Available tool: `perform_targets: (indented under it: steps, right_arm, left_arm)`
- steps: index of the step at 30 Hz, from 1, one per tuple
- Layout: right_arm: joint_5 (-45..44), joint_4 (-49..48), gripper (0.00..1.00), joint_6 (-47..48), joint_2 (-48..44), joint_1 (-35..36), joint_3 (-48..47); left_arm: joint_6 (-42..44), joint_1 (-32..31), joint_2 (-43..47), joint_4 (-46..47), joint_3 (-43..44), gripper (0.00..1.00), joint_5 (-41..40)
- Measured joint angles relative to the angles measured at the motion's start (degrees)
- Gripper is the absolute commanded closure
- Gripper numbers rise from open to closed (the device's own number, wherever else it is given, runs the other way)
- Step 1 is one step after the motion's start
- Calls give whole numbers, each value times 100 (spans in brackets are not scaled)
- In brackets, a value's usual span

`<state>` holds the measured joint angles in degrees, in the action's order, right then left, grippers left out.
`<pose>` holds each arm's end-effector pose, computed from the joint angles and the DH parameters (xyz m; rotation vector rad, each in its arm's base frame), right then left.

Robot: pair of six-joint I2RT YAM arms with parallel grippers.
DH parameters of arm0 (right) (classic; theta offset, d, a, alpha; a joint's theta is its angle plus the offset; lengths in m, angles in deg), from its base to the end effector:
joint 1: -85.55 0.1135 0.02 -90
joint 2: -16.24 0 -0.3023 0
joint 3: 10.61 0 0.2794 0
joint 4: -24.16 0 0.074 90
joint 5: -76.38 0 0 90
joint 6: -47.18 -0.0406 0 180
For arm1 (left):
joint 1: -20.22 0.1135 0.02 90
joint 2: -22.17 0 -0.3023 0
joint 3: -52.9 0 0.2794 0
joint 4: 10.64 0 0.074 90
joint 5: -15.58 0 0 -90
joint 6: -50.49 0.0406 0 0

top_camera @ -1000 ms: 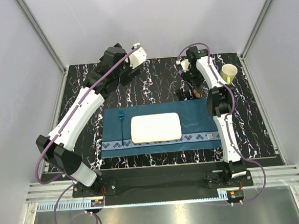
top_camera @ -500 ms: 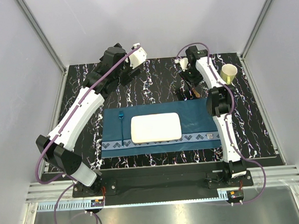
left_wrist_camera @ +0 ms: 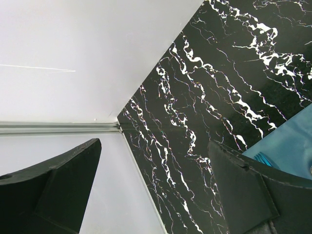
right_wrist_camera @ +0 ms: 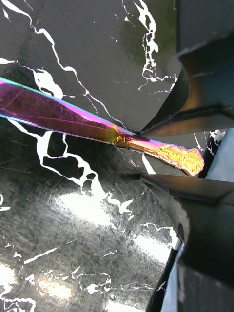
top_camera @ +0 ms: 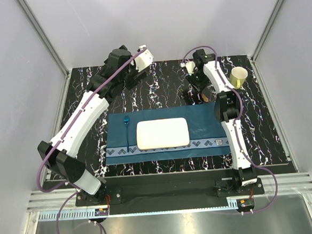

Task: Set the dinner table for one person
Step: Pick up the knife at the center of the board.

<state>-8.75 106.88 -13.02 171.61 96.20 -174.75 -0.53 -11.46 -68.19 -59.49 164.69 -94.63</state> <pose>0.5916 0.1147 0.1721 -1.0016 2.6693 0.0527 0.3320 -0.1884 0.4663 0.9965 1.7868 0.4404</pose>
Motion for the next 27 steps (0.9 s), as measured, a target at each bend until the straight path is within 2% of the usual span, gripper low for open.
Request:
perform_targets:
  steps: [8, 14, 18, 19, 21, 23, 27]
  right_arm:
    - [85, -15, 61, -22, 9, -20, -7]
    - [192, -52, 67, -122, 7, -72, 33]
    - [216, -111, 76, -184, -7, -114, 70]
    - [219, -127, 82, -199, -9, -120, 76]
    - [214, -157, 88, -232, -22, -136, 98]
    - [219, -164, 98, -258, -24, -149, 101]
    - [216, -168, 100, -267, -24, -151, 105]
  left_arm:
    - [20, -9, 0, -2, 0, 1, -2]
    - [55, -9, 0, -2, 0, 1, -4]
    - [96, -9, 0, -2, 0, 1, -4]
    - [109, -9, 0, -2, 0, 1, -4]
    - [129, -9, 0, -4, 0, 1, -7]
    - [136, -9, -2, -4, 2, 1, -9]
    - [155, -20, -55, -26, 125, 1, -39]
